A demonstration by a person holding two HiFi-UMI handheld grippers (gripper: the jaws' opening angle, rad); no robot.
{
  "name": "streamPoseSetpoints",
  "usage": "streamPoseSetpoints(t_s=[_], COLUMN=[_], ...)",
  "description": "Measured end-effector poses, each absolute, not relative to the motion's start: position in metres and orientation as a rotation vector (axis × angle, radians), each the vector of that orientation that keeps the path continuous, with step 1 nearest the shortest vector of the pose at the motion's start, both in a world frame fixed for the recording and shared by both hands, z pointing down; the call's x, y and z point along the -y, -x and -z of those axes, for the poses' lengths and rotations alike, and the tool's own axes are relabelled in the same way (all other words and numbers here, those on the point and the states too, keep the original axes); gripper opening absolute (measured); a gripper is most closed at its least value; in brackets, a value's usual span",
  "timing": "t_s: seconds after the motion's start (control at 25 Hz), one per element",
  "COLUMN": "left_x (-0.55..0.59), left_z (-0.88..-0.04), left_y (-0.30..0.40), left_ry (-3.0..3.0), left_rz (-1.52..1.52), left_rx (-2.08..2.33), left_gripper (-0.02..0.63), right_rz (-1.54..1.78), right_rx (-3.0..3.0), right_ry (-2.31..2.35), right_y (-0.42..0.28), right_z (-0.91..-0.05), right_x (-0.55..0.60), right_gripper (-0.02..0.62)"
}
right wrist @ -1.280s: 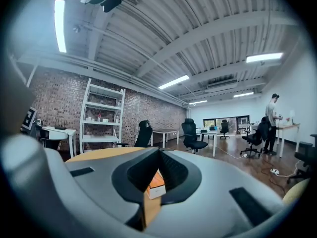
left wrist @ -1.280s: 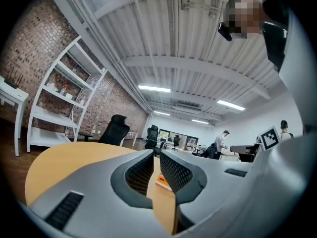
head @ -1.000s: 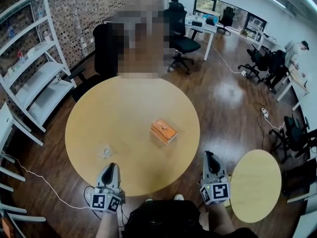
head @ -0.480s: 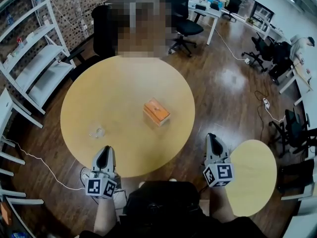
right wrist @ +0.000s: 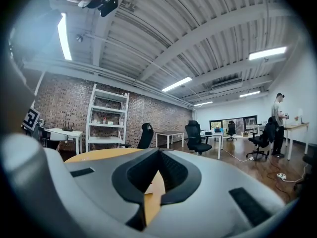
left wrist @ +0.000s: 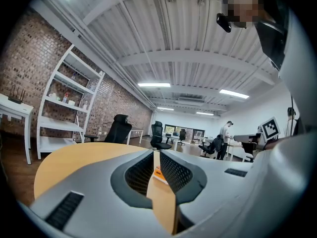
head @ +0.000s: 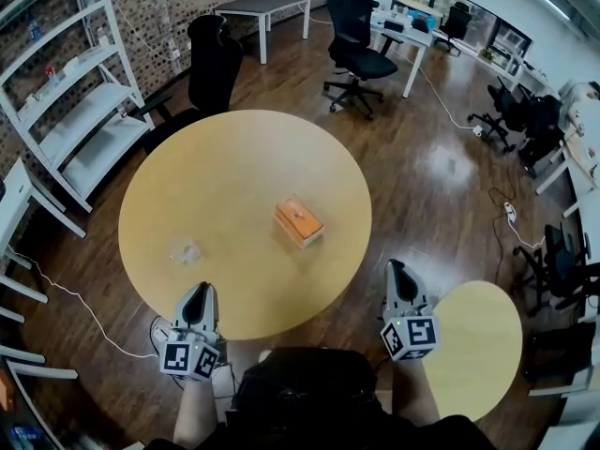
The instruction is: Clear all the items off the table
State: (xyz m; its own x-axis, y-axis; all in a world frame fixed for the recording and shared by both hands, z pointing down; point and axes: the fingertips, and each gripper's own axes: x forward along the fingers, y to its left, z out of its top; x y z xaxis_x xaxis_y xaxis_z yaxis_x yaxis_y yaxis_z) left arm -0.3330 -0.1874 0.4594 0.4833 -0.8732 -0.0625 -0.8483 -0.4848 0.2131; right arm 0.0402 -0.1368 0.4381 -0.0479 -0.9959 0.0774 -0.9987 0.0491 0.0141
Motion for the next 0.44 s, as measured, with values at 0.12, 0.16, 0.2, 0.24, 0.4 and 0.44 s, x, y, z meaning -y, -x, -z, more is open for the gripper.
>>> streamPoseSetpoints(t_s=[0.12,0.16,0.2,0.24,0.4,0.44], left_x=[0.190,0.191,0.191,0.190,0.191,0.191], left_z=[-0.456,-0.455,-0.455,-0.455,-0.462,-0.463], left_y=[0.322,0.319,0.315,0.313,0.310,0.309], left_ry=[-2.579,-2.586,-2.591,-2.594,-2.575,-2.566], left_rz=[0.270,0.273,0.274,0.273,0.267,0.268], left_rx=[1.479,1.465,1.451,1.438,1.424,1.423], left_gripper=[0.034,0.034,0.034,0.034,0.034,0.034], right_rz=[-0.071,-0.074,-0.073,-0.070,-0.067,-0.070], right_rx=[2.216,2.212,2.210,2.209,2.187,2.179], right_ry=[-2.131,-2.137,-2.139,-2.136,-2.149,-2.157], right_y=[-0.046,-0.047,-0.048,-0.049,-0.057,-0.060], right_z=[-0.438,-0.438,-0.438,-0.438,-0.440,-0.441], right_x=[0.136,0.135,0.134,0.134,0.129,0.127], right_gripper=[0.002,0.002,0.002,0.002,0.002,0.002])
